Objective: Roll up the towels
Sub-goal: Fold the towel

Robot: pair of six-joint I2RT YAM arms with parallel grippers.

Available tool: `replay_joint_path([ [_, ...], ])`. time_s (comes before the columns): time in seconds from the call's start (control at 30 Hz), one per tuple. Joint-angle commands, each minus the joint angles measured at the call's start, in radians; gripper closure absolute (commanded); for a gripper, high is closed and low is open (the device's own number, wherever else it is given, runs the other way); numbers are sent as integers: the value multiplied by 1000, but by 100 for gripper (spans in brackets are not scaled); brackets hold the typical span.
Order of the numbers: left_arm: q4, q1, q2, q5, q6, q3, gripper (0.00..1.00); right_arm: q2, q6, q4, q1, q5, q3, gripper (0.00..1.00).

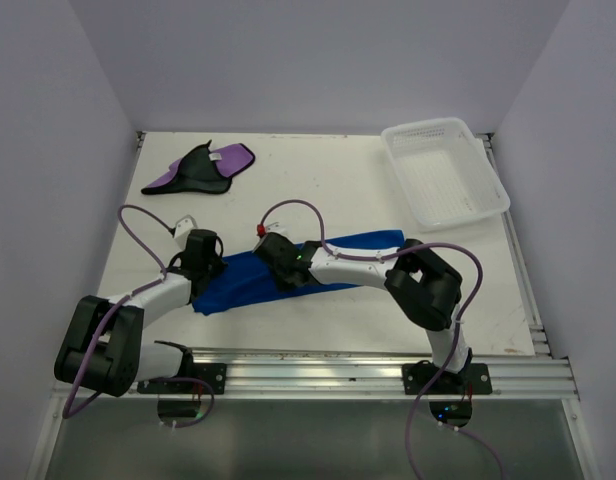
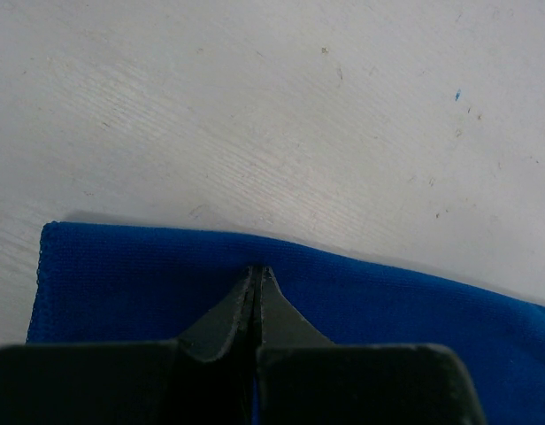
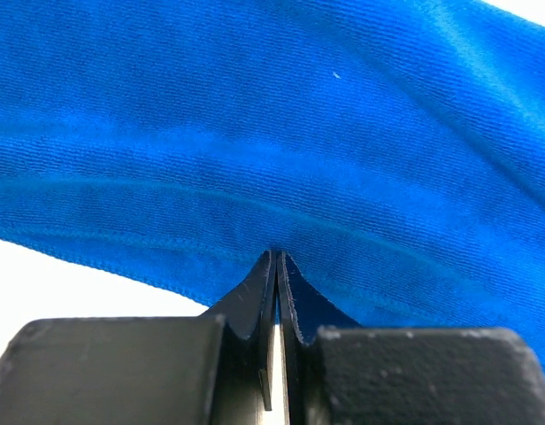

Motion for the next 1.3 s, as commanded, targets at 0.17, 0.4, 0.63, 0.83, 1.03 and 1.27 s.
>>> replay_joint_path([
  [0.17,-3,-4,-4,-15,11,-8,100,-58,-15,-23,8,26,37,100],
  [0.4,-2,-4,-4,-15,11,-10,100,-63,-15,-17,9,21,34,99],
  [0.63,0,-4,-4,-14,13,-10,100,-34,-20,-23,11,9,50,80],
  [0.83,1,-4,-4,-14,14,-10,100,-12,-18,-25,14,12,52,86],
  [1.03,1,-4,-4,-14,14,-10,100,-5,-23,-29,17,11,53,82],
  [1.27,3,-6,-4,-14,16,-11,100,29,-20,-34,17,0,61,77],
])
